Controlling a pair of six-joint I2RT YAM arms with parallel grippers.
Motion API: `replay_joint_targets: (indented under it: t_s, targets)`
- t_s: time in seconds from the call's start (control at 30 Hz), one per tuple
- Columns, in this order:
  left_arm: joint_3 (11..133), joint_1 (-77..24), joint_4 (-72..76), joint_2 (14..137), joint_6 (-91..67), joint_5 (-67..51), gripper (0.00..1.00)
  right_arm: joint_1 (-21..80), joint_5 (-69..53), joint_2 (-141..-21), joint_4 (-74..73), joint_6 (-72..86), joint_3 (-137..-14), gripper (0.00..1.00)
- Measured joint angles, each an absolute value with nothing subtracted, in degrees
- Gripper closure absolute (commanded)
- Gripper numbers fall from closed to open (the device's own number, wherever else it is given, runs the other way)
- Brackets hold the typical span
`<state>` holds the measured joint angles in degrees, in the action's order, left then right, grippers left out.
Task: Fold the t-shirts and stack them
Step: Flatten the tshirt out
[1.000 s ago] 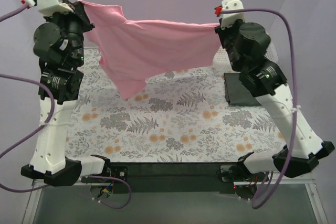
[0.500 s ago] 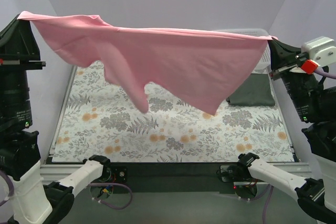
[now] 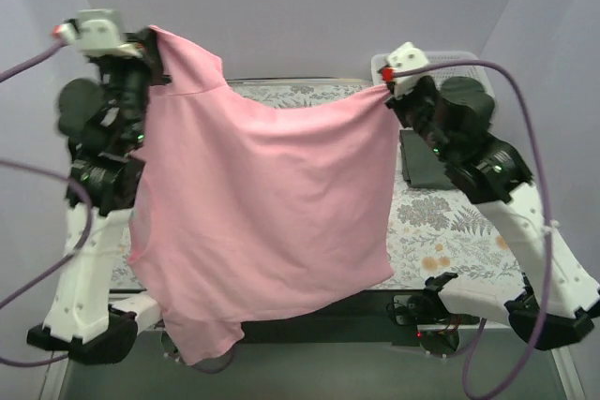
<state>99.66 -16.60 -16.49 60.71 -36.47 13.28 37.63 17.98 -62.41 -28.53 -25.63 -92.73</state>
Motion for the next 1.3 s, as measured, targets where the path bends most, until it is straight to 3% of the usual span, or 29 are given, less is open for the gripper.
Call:
replay_joint_targets:
  t_s: [0.27,0.57,0.73,1.3]
  targets:
    - [77.3,-15.7,-5.4,88.0,-35.4,13.9,1.0,29.3,16.4,-86.0,-23.2,-27.4,-81.2,0.99]
    - [77.1,-13.3,3.1,112.6,-35.9,14.0,1.0,24.9,18.8,-113.0,-16.5,-32.2,-83.8,0.99]
    - [79.8,-11.9,7.9,117.5,-36.0,13.5,1.0,23.4,20.9,-119.5,-13.1,-35.0,-88.3,0.99]
    - [80.3,-8.4,12.6,118.6,-36.4,12.4,1.0,18.7,20.6,-123.5,-4.1,-36.0,-95.8,0.99]
